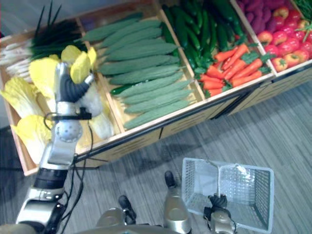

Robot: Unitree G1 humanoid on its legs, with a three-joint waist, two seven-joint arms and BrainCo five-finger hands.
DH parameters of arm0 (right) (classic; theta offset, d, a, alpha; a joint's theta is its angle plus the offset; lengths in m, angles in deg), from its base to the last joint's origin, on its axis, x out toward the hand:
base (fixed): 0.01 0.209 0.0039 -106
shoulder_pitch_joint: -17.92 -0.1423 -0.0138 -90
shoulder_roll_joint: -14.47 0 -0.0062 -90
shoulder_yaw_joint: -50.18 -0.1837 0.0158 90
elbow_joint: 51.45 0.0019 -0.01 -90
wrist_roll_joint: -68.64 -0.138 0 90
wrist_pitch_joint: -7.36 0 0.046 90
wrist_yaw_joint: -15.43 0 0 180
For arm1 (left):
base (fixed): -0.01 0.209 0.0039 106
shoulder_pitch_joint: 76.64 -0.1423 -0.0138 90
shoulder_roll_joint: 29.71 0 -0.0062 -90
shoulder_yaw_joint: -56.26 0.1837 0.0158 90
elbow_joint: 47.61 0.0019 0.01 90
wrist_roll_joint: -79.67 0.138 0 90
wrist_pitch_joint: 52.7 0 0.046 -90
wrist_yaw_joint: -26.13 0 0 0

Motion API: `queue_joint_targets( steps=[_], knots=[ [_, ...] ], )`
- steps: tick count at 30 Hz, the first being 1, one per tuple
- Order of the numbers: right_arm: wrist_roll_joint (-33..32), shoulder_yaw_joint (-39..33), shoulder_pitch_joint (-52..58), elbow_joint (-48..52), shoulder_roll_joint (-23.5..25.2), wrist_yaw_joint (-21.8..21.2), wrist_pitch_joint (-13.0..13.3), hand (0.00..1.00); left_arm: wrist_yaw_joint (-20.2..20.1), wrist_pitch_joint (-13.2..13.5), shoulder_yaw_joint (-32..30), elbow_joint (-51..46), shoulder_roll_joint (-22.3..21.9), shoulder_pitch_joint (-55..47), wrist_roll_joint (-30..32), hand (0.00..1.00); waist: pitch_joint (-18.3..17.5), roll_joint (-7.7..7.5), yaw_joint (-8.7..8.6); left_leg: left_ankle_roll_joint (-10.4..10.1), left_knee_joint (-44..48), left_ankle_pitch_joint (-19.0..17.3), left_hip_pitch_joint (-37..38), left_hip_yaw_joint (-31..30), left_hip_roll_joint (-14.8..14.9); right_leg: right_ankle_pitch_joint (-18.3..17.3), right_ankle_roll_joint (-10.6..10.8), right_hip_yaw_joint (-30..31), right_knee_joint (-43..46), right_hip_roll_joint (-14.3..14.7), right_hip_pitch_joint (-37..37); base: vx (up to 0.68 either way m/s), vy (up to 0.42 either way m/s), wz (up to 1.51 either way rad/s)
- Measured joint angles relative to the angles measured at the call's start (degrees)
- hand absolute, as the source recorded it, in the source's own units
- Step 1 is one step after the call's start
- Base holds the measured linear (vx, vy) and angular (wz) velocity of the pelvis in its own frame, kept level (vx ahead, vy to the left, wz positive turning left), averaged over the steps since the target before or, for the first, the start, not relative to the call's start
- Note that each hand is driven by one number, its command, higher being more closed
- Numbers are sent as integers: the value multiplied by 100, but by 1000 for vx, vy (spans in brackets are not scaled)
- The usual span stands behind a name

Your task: Pick vegetable in the basket

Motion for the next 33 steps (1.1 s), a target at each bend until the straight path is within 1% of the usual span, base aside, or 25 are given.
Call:
queue_joint_targets(
  steps=[1, 2, 3, 4, 5, 6, 7, 8, 9, 11, 12, 13, 15, 16, 17, 18, 19, 20, 22, 25, 28, 29, 30, 31, 33],
  knots=[
    [23, 179, 183, 313, -9, -17, -24, 100, 2, 4, -43, -121, -4, -67, -9, 100, -64, -115, 89, -90, 140, -134, 212, 305, 34, 488, -526, -635, 407, -177, -93, 36, 14, -115],
    [22, 272, 225, 487, -38, -34, -24, 100, 5, 5, -100, -149, -36, -107, -13, 100, -63, -111, 109, -132, 254, -225, 324, 424, 114, 563, -382, -808, 533, -120, -95, 22, -24, -167],
    [21, 462, 205, 881, -85, -41, -22, 100, -33, 11, -215, -168, -56, -177, -15, 100, -70, -117, 114, -23, 425, -276, 504, 858, 237, 802, -579, -1223, 547, 32, -100, -55, -89, -198],
    [21, 600, 65, 1322, -130, -47, -9, 100, -108, 72, -294, -173, -27, -256, -30, 100, -169, -64, 182, 150, 343, -362, 653, 1445, 266, 1205, -550, -1503, 103, 299, -116, -109, -117, -243],
    [20, 717, -41, 1701, -111, -43, 26, 100, -231, 209, -301, -174, -55, -484, -32, 100, -298, -85, 178, -107, 215, -378, 802, 1992, 244, 209, -915, -2395, 667, 73, -210, -112, -95, -190],
    [18, 766, -102, 1812, -112, -44, 54, 100, -270, 250, -291, -173, -170, -626, -31, 100, -314, -121, 117, -123, 247, -389, 864, 2137, 180, -407, -986, -2806, 1264, -189, -247, -66, -89, -150],
    [14, 867, -155, 2047, -131, -64, 66, 100, -349, 250, -221, -150, -475, -1005, -29, 100, -345, -92, 49, -159, 343, -383, 1000, 2388, 129, -816, -752, -3295, 1796, -545, -267, -3, -96, -106],
    [7, 924, -152, 2169, -118, -87, 70, 100, -421, 257, -134, -96, -666, -1192, -22, 100, -348, -102, 54, -170, 411, -393, 1068, 2525, 101, -771, -877, -3343, 1825, -485, -293, 31, -112, -138],
    [-14, 1092, -141, 2397, -93, -147, 70, 100, -518, 254, -21, 198, -1045, -1541, -19, 100, -400, -3, 113, -167, 638, -391, 1134, 2710, 261, -686, -1061, -3077, 1600, -190, -296, 109, -139, -130],
    [-98, 1485, -155, 2765, -40, -202, 74, 100, -670, 228, 305, 886, -1406, -1898, -18, 100, -433, 64, 109, -77, 1347, -364, 1232, 2842, 671, -569, -1151, -2520, 1138, 392, -203, 140, -122, -146],
    [-98, 1600, -133, 2903, -24, -214, 74, 100, -681, 226, 420, 1064, -1441, -1941, -17, 100, -433, 63, 108, -9, 1692, -345, 1220, 2776, 842, -551, -1153, -2355, 1043, 531, -182, 115, -70, -166],
    [-106, 1869, -116, 3125, -10, -227, 85, 100, -744, 226, 605, 1325, -1495, -2047, -20, 100, -431, 60, 127, 368, 2409, -505, 1071, 2277, 1085, -500, -1099, -1851, 837, 820, -143, 85, -43, -196],
    [-175, 2448, -194, 3222, -39, -282, 175, 100, -774, 232, 932, 1618, -1549, -2339, -65, 100, -424, 78, 274, 348, 2943, -983, 531, 234, 612, -403, -942, -999, 430, 1270, 66, 118, -29, -276],
    [-213, 2829, -205, 3225, -20, -325, 189, 100, -773, 237, 1060, 1829, -1582, -2567, -69, 100, -431, 103, 387, 352, 2900, -1216, 206, -747, 151, -560, -759, -807, 103, 1405, 405, 160, -8, -232],
    [-223, 2888, -206, 3231, -24, -329, 191, 100, -757, 240, 1071, 1857, -1636, -2603, -69, 100, -443, 121, 412, 360, 2868, -1234, 112, -919, 105, -649, -606, -829, 107, 1411, 422, 200, 3, -212],
    [-277, 2988, -192, 3308, -43, -333, 202, 100, -657, 287, 1039, 1831, -1791, -2647, -88, 100, -407, 292, 444, 282, 2913, -1335, -290, -1455, 88, -640, -841, -668, 833, 1356, 312, 164, 28, -110],
    [-315, 3012, -176, 3330, -38, -331, 205, 100, -655, 323, 1032, 1832, -1787, -2641, -138, 100, -398, 272, 477, 241, 2958, -1403, -482, -1636, 63, -780, -1207, -493, 820, 1406, 361, 144, 29, -128],
    [-473, 3083, -183, 3329, -75, -341, 160, 100, -665, 326, 1106, 2000, -1825, -2626, -257, 100, -414, 380, 540, 258, 2903, -1487, -897, -2025, 23, -775, -1172, -287, 758, 1510, 490, 122, 33, -97],
    [-621, 3293, -185, 3497, -82, -392, 160, 100, -665, 326, 1251, 2056, -1861, -2770, -354, 100, -397, 288, 554, 301, 2666, -1475, -1403, -2172, -236, -717, -1083, 4, 493, 1472, 687, 102, -1, -82],
    [-815, 3594, -192, 4050, -97, -436, 165, 100, -669, 326, 1501, 2165, -1978, -2818, -512, 100, -396, 177, 576, 355, 1663, -934, -1866, -1972, -594, -843, -696, 57, 111, 1274, 1042, 192, -9, -50],
    [-1167, 3904, -310, 4440, -103, -484, 259, 100, -676, 305, 1765, 2222, -2039, -2817, -560, 100, -436, 186, 583, 380, 989, -359, -1907, -1775, -604, -719, -758, 185, -2, 1390, 1425, 318, 7, -49],
    [-1361, 4030, -324, 4521, -103, -519, 309, 100, -686, 303, 1885, 2258, -2049, -2805, -571, 100, -539, 117, 623, 456, 919, -179, -1911, -1687, -636, -776, -703, 312, 18, 1396, 1494, 402, 22, -74],
    [-1748, 4218, -270, 4610, -101, -636, 382, 100, -737, 272, 2050, 2356, -2079, -2773, -579, 100, -684, -72, 728, 685, 900, -16, -1831, -1536, -845, -1079, -488, 374, 249, 1256, 1541, 488, 19, -77],
    [-2095, 4307, -138, 4643, -104, -770, 436, 100, -750, 228, 2204, 2576, -2060, -2683, -705, 100, -752, -176, 711, 768, 828, 40, -1659, -1470, -1026, -1278, -194, 336, 743, 1146, 1490, 573, 61, -59],
    [-2436, 4472, 86, 4651, -116, -899, 446, 100, -773, 188, 2397, 2935, -2029, -2575, -834, 100, -797, -112, 694, 848, 414, 293, -1192, -1441, -1162, -1401, 79, 178, 2374, 1144, 1045, 350, 98, -22]
  ],
)
